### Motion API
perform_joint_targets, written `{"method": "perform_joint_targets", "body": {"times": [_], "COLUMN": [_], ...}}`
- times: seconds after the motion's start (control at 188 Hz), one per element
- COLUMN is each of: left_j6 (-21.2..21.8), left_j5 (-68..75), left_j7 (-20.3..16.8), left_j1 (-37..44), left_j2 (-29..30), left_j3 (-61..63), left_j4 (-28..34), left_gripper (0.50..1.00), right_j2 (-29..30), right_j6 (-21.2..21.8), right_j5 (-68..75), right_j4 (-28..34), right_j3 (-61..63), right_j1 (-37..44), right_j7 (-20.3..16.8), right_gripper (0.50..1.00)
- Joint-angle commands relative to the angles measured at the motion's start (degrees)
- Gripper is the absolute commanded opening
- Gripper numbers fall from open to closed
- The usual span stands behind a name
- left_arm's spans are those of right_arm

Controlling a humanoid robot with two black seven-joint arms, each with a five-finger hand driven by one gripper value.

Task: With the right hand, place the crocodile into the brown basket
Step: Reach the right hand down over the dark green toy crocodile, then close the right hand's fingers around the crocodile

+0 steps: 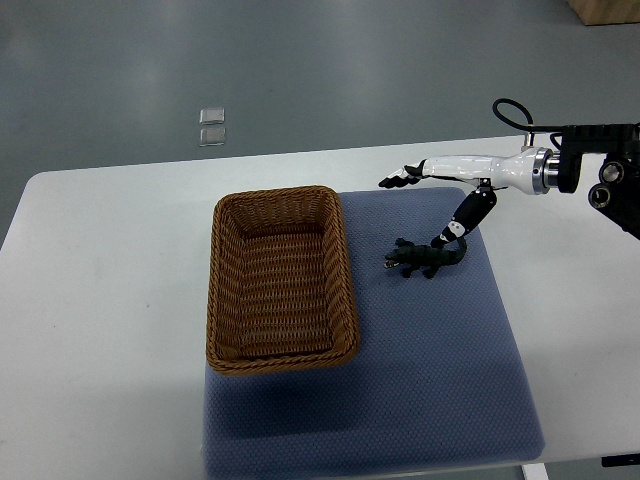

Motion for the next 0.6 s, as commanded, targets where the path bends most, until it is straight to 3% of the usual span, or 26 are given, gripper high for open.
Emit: {"method": "perform_joint_targets", "body": {"times": [0.0,0.235,0.597], "left_j6": [0.0,0.0,0.0], "left_j5": [0.0,0.0,0.0], "left_j7": [0.0,0.0,0.0], "left_j1": [0.1,0.0,0.0], "left_j2": [0.0,0.0,0.0], "left_j3": [0.0,0.0,0.0], "left_j4": [0.0,0.0,0.0], "left_gripper": [1.000,1.000,1.000], "right_j2": [-0.8,-0.8,-0.3], "right_j6": [-5.3,-16.5,-18.5], "right_j5": [-1.2,-5.4,-7.9], "right_j4": [0.3,0.3,0.3], "right_j3": [-6.3,-17.9,-23.5], "right_j1": [2.2,5.4,6.2], "right_j7": [0.3,2.2,2.8], "right_gripper": [0.924,0.917,0.917]}}
